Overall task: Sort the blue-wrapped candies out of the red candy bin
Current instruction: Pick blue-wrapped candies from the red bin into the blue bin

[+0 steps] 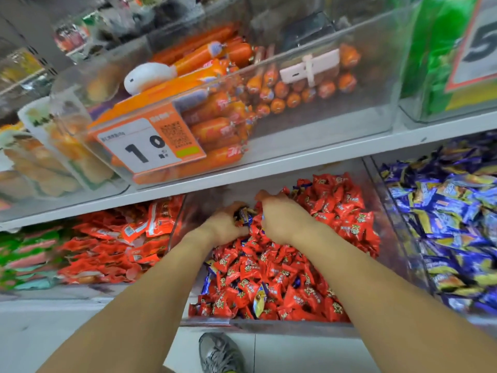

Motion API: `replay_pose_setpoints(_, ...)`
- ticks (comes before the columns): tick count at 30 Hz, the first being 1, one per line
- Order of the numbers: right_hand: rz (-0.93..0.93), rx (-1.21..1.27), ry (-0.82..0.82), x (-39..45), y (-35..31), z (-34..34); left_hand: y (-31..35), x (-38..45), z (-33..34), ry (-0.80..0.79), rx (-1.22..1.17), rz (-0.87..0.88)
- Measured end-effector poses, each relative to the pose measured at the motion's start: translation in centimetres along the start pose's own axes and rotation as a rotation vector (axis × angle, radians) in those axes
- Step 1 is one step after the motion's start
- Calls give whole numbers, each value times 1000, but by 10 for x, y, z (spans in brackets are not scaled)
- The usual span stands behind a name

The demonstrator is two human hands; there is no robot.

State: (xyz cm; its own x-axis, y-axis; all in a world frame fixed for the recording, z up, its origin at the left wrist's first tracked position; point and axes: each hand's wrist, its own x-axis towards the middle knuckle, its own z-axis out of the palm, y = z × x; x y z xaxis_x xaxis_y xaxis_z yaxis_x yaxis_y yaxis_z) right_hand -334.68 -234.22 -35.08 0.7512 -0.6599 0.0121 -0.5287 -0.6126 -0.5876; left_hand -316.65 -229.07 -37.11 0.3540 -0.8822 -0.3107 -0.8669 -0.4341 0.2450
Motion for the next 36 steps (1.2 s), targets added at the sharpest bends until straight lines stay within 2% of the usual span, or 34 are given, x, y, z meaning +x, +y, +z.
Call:
replay_pose_setpoints(7, 27, -79, -167, -7, -18, -34, -2, -32, -12, 44, -137, 112)
replay_pose_setpoints(10, 29, -44, -193, -15, -22, -52, 10, -67, -26, 99, -418, 182)
replay_pose_setpoints(12, 27, 32, -175, -23, -21, -57, 25, -90, -29, 58, -636, 223)
replay_pose_setpoints(14, 52, 172, -155, -30, -20, -58, 41, -108, -23, -10, -745, 264)
replay_pose_setpoints(17, 69, 319, -145, -38, -15, -61, 54, -120, -5, -32, -736, 316)
replay_pose_setpoints(20, 63, 191, -166, -50, -6, -68, 54, -125, 3, 32, -538, 335)
replay_pose_setpoints(21, 60, 131, -197, -54, -3, -69, 52, -126, 2, 31, -539, 331)
replay_pose_setpoints(25, 59, 65, -340, -62, 2, -70, 51, -122, -2, -156, -948, 235)
replay_pose_setpoints(26, 52, 60, -372, -62, 1, -68, 50, -120, -1, -162, -979, 223)
replay_pose_setpoints(28, 31, 39, -405, -65, -1, -64, 47, -117, 0, -111, -893, 258)
replay_pose_setpoints(31, -3, -2, -357, -65, 1, -54, 43, -116, 1, -30, -780, 286)
replay_pose_setpoints(36, 51, -83, -344, -66, 1, -61, 33, -111, 0, 127, -816, 239)
